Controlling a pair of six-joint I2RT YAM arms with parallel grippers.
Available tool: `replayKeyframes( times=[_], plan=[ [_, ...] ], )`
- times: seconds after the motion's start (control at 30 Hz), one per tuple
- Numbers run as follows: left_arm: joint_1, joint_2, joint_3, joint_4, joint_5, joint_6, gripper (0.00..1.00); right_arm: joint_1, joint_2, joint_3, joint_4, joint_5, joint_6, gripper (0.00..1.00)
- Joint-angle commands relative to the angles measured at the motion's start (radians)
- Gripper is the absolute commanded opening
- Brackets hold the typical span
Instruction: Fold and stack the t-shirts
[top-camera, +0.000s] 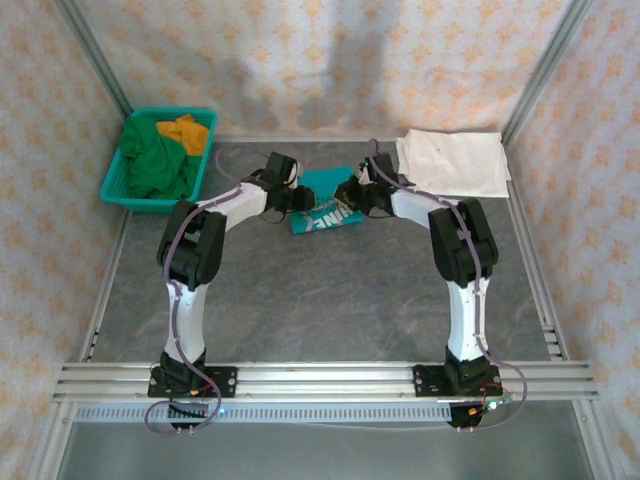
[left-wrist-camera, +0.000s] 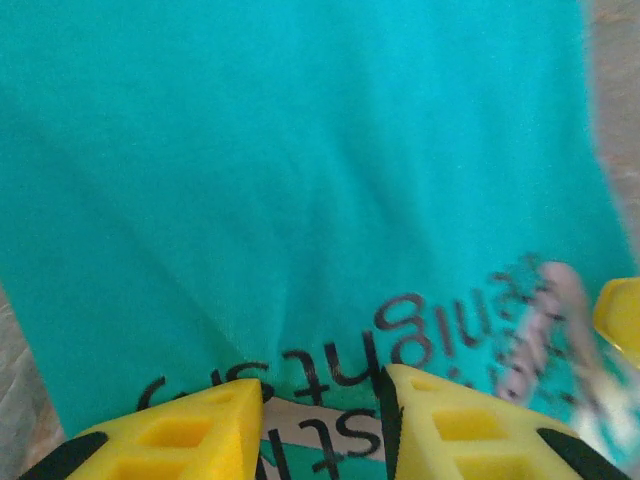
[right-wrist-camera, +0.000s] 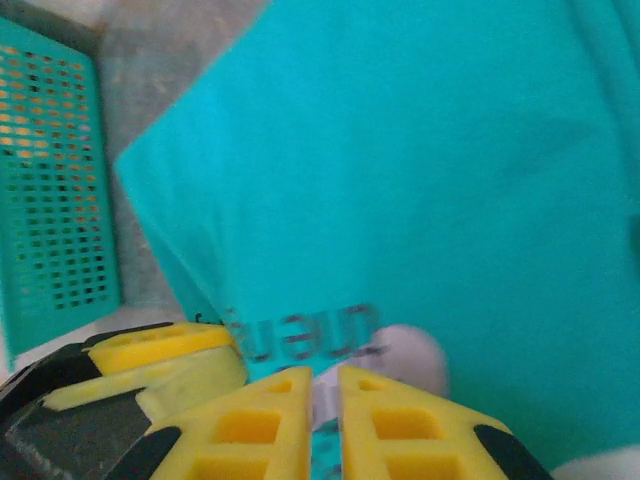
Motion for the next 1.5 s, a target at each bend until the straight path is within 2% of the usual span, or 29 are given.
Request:
replayKeyframes(
  times=[0.0, 0.23, 0.4, 0.5, 0.6, 0.67, 0.77, 0.93, 1.13, 1.3, 1.47],
  plan=[
    [0.006, 0.017, -0.044, 0.084, 0.028, -0.034, 0.36, 0.0, 0.026, -0.004, 0.086, -0.017, 0.019, 0.14],
    [-0.003, -0.082, -0.269, 0.148, 0.05, -0.043, 0.36, 0.015, -0.058, -0.218, 0.176, 0.005, 0.047, 0.13],
    [-0.027, -0.271, -0.428, 0.121, 0.068, -0.023, 0.36, 0.078, -0.234, -0.442, 0.252, 0.036, 0.104, 0.13],
    [-0.029, -0.374, -0.439, 0.052, 0.052, -0.007, 0.36, 0.106, -0.343, -0.494, 0.248, 0.085, 0.138, 0.13],
    [-0.029, -0.417, -0.375, 0.001, 0.038, 0.011, 0.37, 0.11, -0.402, -0.467, 0.196, 0.144, 0.154, 0.14],
    [-0.029, -0.405, -0.319, -0.003, 0.035, 0.023, 0.37, 0.11, -0.386, -0.396, 0.151, 0.139, 0.122, 0.14],
    [-0.025, -0.333, -0.226, -0.002, 0.032, 0.045, 0.38, 0.107, -0.308, -0.268, 0.102, 0.101, 0.091, 0.14],
    [0.016, -0.158, -0.122, 0.039, 0.048, 0.028, 0.38, 0.093, -0.14, -0.095, 0.085, 0.11, 0.078, 0.14],
    [0.074, -0.005, -0.039, 0.081, 0.039, 0.021, 0.38, 0.056, 0.025, -0.015, 0.148, 0.083, 0.131, 0.13],
    [0.098, -0.005, 0.028, 0.041, 0.039, 0.03, 0.39, 0.032, -0.025, -0.023, 0.127, 0.092, 0.1, 0.14],
    [0.088, -0.149, -0.021, 0.025, 0.032, 0.03, 0.43, 0.023, -0.181, -0.118, 0.043, 0.119, 0.016, 0.25]
  ],
)
